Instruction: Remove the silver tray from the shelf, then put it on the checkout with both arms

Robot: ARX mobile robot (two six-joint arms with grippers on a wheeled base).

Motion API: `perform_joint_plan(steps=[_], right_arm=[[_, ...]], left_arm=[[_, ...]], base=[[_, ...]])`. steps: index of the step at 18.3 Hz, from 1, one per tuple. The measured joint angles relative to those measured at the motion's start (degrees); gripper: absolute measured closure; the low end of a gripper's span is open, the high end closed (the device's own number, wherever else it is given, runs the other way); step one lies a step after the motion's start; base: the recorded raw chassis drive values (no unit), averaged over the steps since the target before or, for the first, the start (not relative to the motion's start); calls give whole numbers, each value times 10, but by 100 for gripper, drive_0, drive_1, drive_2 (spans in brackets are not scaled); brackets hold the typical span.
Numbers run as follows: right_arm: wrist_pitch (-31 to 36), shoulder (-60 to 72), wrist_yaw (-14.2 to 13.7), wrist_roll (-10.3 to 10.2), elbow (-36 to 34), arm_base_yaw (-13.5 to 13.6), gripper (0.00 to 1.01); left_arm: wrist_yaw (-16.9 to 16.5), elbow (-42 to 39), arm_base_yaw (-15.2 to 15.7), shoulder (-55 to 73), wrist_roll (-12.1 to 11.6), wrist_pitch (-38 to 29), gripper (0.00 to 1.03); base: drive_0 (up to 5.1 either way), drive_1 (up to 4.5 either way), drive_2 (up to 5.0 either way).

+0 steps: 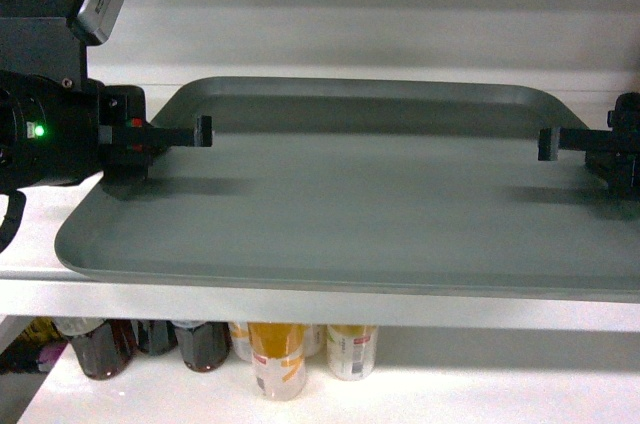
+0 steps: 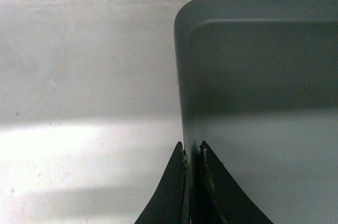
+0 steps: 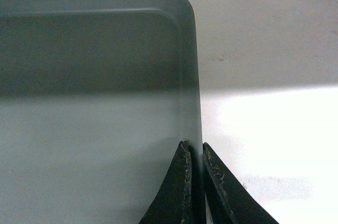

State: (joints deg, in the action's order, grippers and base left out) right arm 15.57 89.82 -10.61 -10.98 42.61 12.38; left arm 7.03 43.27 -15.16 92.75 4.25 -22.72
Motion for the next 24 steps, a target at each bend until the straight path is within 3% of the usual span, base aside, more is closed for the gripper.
perform_joint_plan(steps=[24], right_arm=[[-1, -3, -1, 0, -2, -1, 98]], left_arm=[[0, -3, 0, -2, 0, 0, 99]], base=[[11, -395, 417]])
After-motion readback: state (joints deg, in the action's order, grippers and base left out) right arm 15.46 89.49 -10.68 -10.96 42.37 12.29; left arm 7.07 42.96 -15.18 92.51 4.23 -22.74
